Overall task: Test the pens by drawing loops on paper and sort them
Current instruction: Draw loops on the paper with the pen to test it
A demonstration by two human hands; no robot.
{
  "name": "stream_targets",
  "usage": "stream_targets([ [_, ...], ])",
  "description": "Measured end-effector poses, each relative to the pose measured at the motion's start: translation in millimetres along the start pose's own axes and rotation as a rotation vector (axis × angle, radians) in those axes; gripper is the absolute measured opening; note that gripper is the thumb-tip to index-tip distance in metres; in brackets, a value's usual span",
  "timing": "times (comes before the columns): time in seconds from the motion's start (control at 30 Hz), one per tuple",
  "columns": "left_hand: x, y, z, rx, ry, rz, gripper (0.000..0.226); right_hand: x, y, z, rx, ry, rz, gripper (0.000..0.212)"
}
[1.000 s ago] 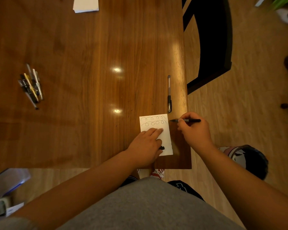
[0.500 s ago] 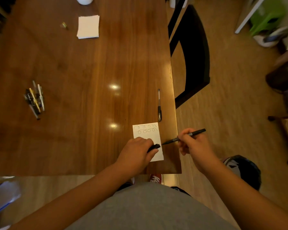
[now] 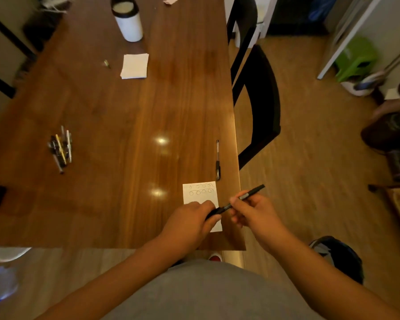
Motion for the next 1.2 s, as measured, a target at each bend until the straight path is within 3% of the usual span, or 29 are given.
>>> stream_targets([
  [0.23, 0, -10, -4, 0.05, -0.001, -0.001, 0.034, 5, 12, -5, 0.035, 0.043, -0.073, 0.013],
  [0.53, 31, -17, -13, 0.1, -0.183, 0.468, 0.026, 9, 41, -43, 0.088, 0.108, -0.021, 0.019],
  [0.67, 59, -8, -21, 0.069, -0.231, 0.488, 0.027, 10, 57, -75, 0.065, 0.092, 0.036, 0.021],
  [0.83, 102, 8, -22, 0.044, -0.229, 0.162, 0.036, 8, 60, -133, -0.107, -0.002, 0.454, 0.024],
  [0.97, 125, 19, -21, 0.102, -0.176, -0.183, 0.06, 6, 60, -176, -0.139, -0.044, 0.733, 0.031],
  [1.07, 139, 26, -20, 0.171, -0.212, -0.283, 0.077, 1, 63, -199, -0.166, -0.04, 0.924, 0.035],
  [1.2, 156, 31, -15, 0.2, -0.209, -0.311, 0.082, -6, 69, -219, -0.173, 0.007, 1.066, 0.033],
])
Point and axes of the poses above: each hand's wrist, its own z-axis away from the middle knuckle, its own y-axis out of the palm, x = y × z, the point moved 2 cm from there along -z, towards the middle knuckle, and after that the axes turned 4 degrees about -x, right-handed, at the moved point
